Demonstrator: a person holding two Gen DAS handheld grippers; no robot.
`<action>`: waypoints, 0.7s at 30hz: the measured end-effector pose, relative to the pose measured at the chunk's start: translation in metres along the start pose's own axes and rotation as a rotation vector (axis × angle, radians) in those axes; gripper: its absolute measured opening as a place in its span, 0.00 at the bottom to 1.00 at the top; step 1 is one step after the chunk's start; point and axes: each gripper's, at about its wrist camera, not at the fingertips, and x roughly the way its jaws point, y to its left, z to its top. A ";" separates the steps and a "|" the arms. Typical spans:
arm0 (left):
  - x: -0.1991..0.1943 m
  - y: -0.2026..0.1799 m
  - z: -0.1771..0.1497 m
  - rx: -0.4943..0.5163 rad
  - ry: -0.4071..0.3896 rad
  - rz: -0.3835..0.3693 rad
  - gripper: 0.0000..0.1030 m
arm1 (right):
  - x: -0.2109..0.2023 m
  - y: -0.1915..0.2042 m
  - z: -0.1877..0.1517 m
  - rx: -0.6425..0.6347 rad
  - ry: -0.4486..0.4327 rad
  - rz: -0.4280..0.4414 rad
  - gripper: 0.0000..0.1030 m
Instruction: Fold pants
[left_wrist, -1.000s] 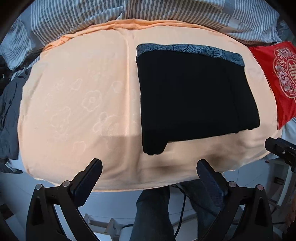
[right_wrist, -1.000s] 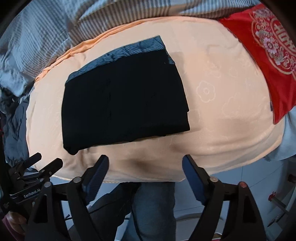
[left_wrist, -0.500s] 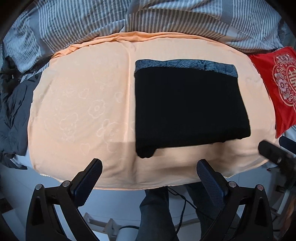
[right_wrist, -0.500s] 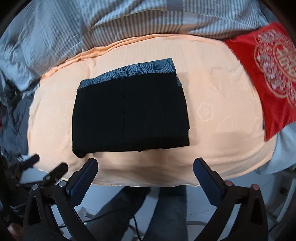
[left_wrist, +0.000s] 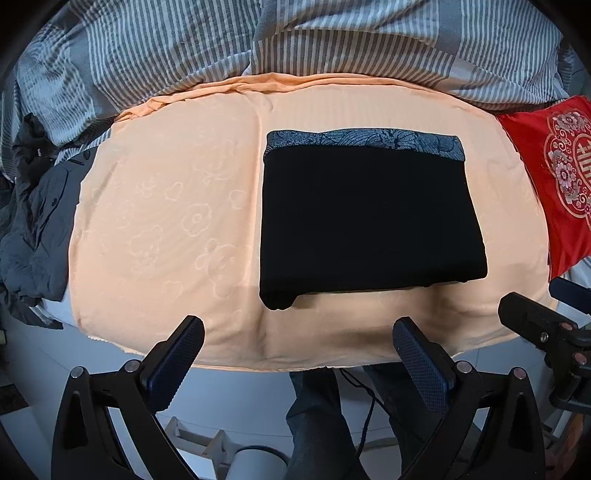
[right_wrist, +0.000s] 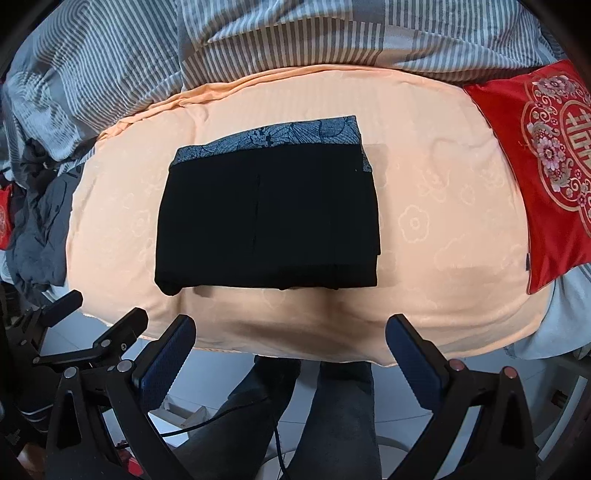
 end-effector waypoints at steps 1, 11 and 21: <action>-0.001 0.000 0.000 -0.002 -0.003 0.000 1.00 | -0.001 0.000 0.001 0.000 0.000 0.002 1.00; -0.009 -0.002 0.004 -0.002 -0.020 -0.004 1.00 | -0.008 -0.005 0.008 0.004 -0.006 -0.001 1.00; -0.011 -0.005 0.004 0.001 -0.025 -0.001 1.00 | -0.008 -0.001 0.008 -0.003 -0.006 0.004 1.00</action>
